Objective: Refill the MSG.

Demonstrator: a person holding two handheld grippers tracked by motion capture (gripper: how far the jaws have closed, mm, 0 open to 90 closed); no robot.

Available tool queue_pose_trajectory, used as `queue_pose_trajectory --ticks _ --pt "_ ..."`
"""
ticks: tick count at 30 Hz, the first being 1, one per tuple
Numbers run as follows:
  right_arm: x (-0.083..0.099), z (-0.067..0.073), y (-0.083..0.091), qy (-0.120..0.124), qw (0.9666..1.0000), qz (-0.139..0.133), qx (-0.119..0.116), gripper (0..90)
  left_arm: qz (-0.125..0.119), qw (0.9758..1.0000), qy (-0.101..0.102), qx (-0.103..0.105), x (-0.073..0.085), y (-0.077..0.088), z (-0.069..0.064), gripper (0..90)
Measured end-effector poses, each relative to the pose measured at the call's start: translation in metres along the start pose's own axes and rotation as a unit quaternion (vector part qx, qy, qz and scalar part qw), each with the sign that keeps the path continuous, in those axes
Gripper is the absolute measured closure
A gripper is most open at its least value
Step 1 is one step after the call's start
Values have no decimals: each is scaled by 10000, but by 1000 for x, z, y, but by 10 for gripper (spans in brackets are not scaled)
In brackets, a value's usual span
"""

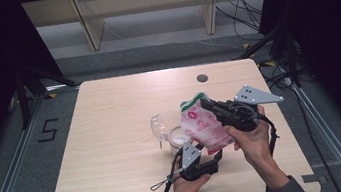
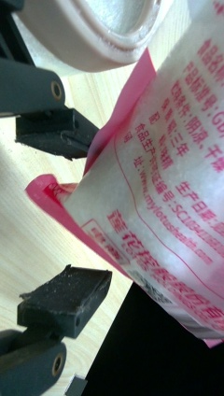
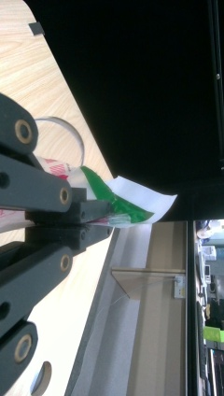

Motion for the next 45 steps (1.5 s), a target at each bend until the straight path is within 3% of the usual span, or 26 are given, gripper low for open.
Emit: queue_pose_trajectory --ticks 1,4,6,9,12,13,15,16,19,22,25,27,28,31,32,37,40,44,45 --pt "0 -1 1 43 10000 3 -17 900 -102 9999 80 64 -2 0 -2 319" --pt "1 -7 5 -27 10000 -63 48 900 -39 9999 68 102 -1 2 -3 317" --pt "3 -10 7 4 10000 -18 68 900 -67 9999 77 28 -3 4 -2 312" --pt "6 -11 11 -144 9999 -29 82 900 9 10000 -44 -26 -2 9 -3 308" --pt "8 -15 13 -214 9997 -73 110 900 29 10000 -21 4 -2 12 -4 296" --pt "8 -17 13 -116 9998 -107 82 900 37 10000 -21 -13 -1 13 -3 295" --pt "11 -19 15 -262 9996 -94 100 900 62 10000 -46 -8 -2 16 -4 293" --pt "10 -22 15 -161 9996 -182 117 900 0 10000 -27 23 -3 17 -6 293" --pt "17 -25 17 -236 9995 -61 179 900 -8 9999 -109 -83 -5 21 -3 287" --pt "24 -29 17 -312 9993 -15 215 900 -35 9999 -81 -85 -8 27 -1 286" --pt "30 -35 17 -233 9995 59 210 900 -120 9998 -68 -111 -12 32 1 286" --pt "34 -38 21 -350 9989 42 302 900 -170 9997 -113 -104 -14 36 3 284" --pt "34 -39 24 -295 9992 69 272 900 -165 9996 -236 -65 -14 38 3 284" --pt "35 -43 36 -251 9991 53 324 900 -156 9996 -226 -46 -14 40 3 284" --pt "37 -43 41 -435 9985 46 337 900 -105 9995 -298 -59 -14 41 4 284" --pt "41 -55 63 -410 9983 -48 418 900 -131 9996 -248 -81 -14 40 5 288" --pt "46 -60 74 -616 9969 -82 491 900 -137 9995 -278 -71 -15 41 4 289" --pt "51 -71 85 -570 9965 -141 599 900 -112 9995 -294 -59 -16 41 4 287" --pt "53 -71 87 -691 9957 -106 613 900 -94 9995 -308 -67 -16 41 4 288"
Point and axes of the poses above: each handheld gripper's, and its own axes: y roughly backward along the jaws, x roughly out of its underside, z roughly to its left, the point moved 10 cm from there along -y, roughly forward along the jaws, and after that the axes turned 10 degrees about -y, right-handed, at the moved point
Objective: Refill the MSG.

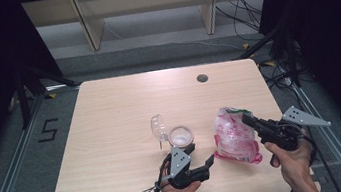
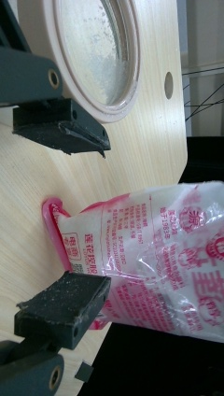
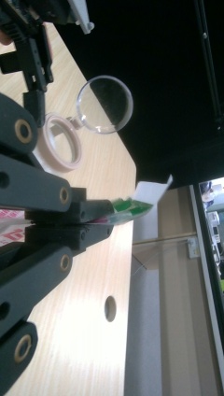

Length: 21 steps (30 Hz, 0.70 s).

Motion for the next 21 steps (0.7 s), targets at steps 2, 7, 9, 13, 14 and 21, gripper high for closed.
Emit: queue_pose_trajectory --ticks 2,7,9,13,14,21 --pt "1 -6 3 53 10000 -5 57 900 16 10000 42 -4 0 0 0 288" --pt "3 -19 8 -8 9997 -39 221 900 18 10000 -51 -11 -1 0 1 286" --pt "5 -24 9 -63 9996 -22 271 900 41 10000 -58 -12 0 0 0 286" --pt "8 -34 12 -87 9993 -13 352 900 23 10000 -76 20 1 2 0 286" --pt "8 -37 13 -144 9990 -24 419 900 70 9999 -88 8 2 3 0 285" --pt "13 -51 16 -231 9982 28 544 900 76 9999 10 -72 4 11 2 289"
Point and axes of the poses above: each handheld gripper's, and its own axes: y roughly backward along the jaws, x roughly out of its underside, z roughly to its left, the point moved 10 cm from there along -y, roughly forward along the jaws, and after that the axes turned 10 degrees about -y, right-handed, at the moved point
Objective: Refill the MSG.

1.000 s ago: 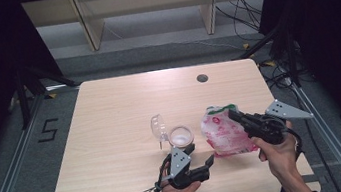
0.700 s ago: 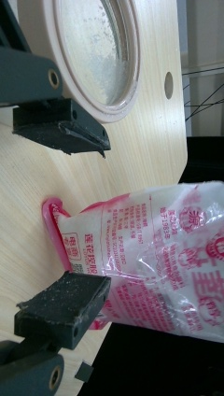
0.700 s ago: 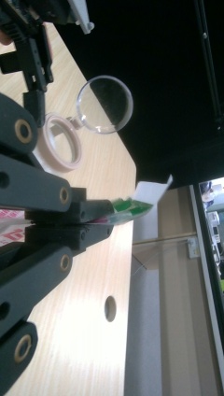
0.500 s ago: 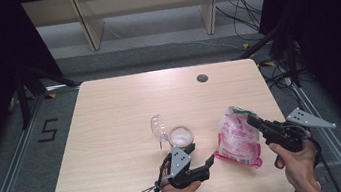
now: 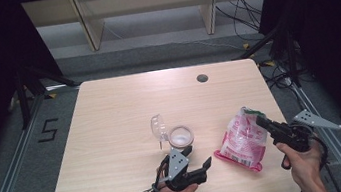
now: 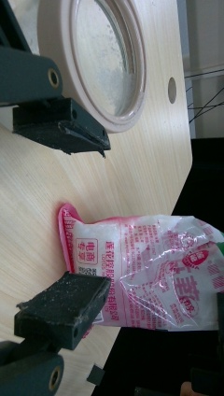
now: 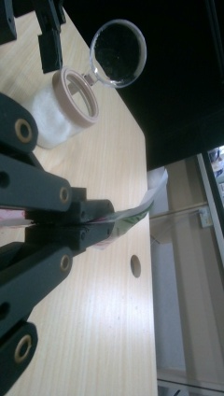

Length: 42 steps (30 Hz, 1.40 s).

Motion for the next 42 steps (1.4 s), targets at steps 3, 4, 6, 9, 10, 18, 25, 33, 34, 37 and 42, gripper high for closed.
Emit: queue_pose_trajectory --ticks 3,4,6,9,10,18,25,33,34,37,42 --pt "1 -3 0 -30 10000 9 1 900 -31 10000 1 18 0 3 4 290" --pt "1 -3 -1 -70 10000 -47 -28 900 10 10000 24 -25 0 4 5 289" --pt "2 -7 0 -22 10000 20 81 900 -47 10000 11 -10 -1 6 7 288" --pt "2 -11 -1 -27 9999 -26 99 900 -64 10000 44 -43 -1 8 10 287" --pt "4 -13 1 -59 9998 51 185 900 -46 10000 -54 -6 0 9 11 287" --pt "9 -23 0 -64 9996 137 253 899 47 9999 -127 -71 2 14 16 288" --pt "16 -38 -1 -206 9985 204 471 897 32 9999 -118 -108 1 18 20 288" --pt "22 -48 -3 -178 9977 304 584 887 -4 9998 -126 -139 0 19 24 294" --pt "22 -48 -3 -251 9975 276 608 885 -9 9998 -94 -153 0 19 24 294" --pt "23 -50 -3 -267 9969 272 691 876 -4 9998 -80 -161 0 20 26 293" --pt "25 -56 -2 -168 9966 272 756 862 -19 9998 -64 -168 1 21 29 293"
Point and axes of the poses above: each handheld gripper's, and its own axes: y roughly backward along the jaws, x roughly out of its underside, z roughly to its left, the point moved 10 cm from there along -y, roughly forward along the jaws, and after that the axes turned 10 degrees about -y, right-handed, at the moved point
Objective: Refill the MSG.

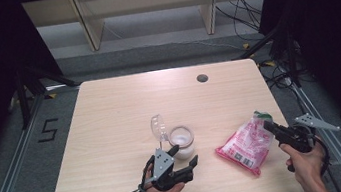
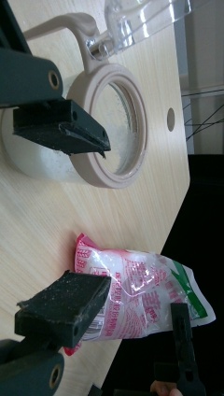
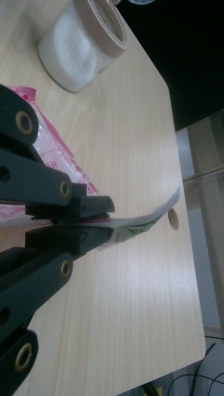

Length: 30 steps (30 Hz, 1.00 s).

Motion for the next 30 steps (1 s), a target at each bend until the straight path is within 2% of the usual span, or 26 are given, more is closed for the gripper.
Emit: queue_pose_trajectory --ticks 1,2,3,4,5,7,8,10,11,12,13,14,15,16,17,18,19,21,22,24,25,26,27,28,30 --pt "2 1 1 -124 9999 83 28 859 15 10000 4 -12 0 0 0 293" --pt "2 0 0 -133 9999 29 50 848 68 10000 3 -52 1 1 1 293" --pt "3 1 0 -246 9997 50 30 831 70 9999 96 -72 1 0 0 293" --pt "3 -3 -1 -115 9999 22 101 829 118 9998 103 -80 3 0 1 293" --pt "5 -3 -1 -207 9998 50 45 828 61 9999 113 -45 2 -1 1 293" --pt "8 -7 -1 -217 9995 139 160 816 108 9999 43 -76 3 1 2 293" --pt "7 -7 -2 -269 9996 48 98 804 123 9999 -49 -62 3 1 3 293" --pt "8 -9 -1 -256 9995 76 158 770 113 9999 11 -64 3 2 4 292" --pt "9 -10 0 -376 9989 109 252 750 103 9999 8 -67 2 3 4 291" --pt "9 -9 -1 -367 9991 89 182 730 98 9999 10 -90 2 4 5 291" --pt "10 -11 0 -331 9991 107 262 720 95 9999 39 -115 1 6 6 291" --pt "12 -9 1 -487 9983 178 271 703 68 9999 1 -108 0 6 7 292" --pt "12 -11 2 -422 9984 196 312 689 73 9999 -10 -122 0 7 8 292" --pt "12 -14 2 -364 9984 191 386 667 90 9998 75 -166 1 8 8 291" --pt "11 -13 2 -460 9984 79 328 652 106 9998 52 -176 1 9 9 291" --pt "12 -13 3 -529 9980 102 342 631 54 9999 15 -144 1 9 10 292" --pt "12 -14 4 -447 9985 110 309 629 127 9997 24 -202 2 11 12 295" --pt "12 -13 5 -543 9979 92 355 616 144 9997 30 -219 4 13 14 295" --pt "12 -15 6 -474 9982 92 346 604 151 9997 10 -210 4 14 15 294" --pt "12 -14 7 -562 9978 96 340 580 163 9996 -10 -238 5 16 18 294" --pt "12 -17 8 -498 9979 64 399 576 158 9996 13 -252 6 16 19 294" --pt "12 -15 8 -613 9974 52 363 568 163 9995 58 -280 7 17 20 294" --pt "12 -16 11 -506 9981 88 344 555 191 9994 44 -287 7 19 21 294" --pt "12 -16 12 -559 9976 60 396 547 144 9995 58 -268 7 19 22 294" --pt "11 -19 15 -511 9975 8 497 526 180 9993 77 -332 8 21 25 294"
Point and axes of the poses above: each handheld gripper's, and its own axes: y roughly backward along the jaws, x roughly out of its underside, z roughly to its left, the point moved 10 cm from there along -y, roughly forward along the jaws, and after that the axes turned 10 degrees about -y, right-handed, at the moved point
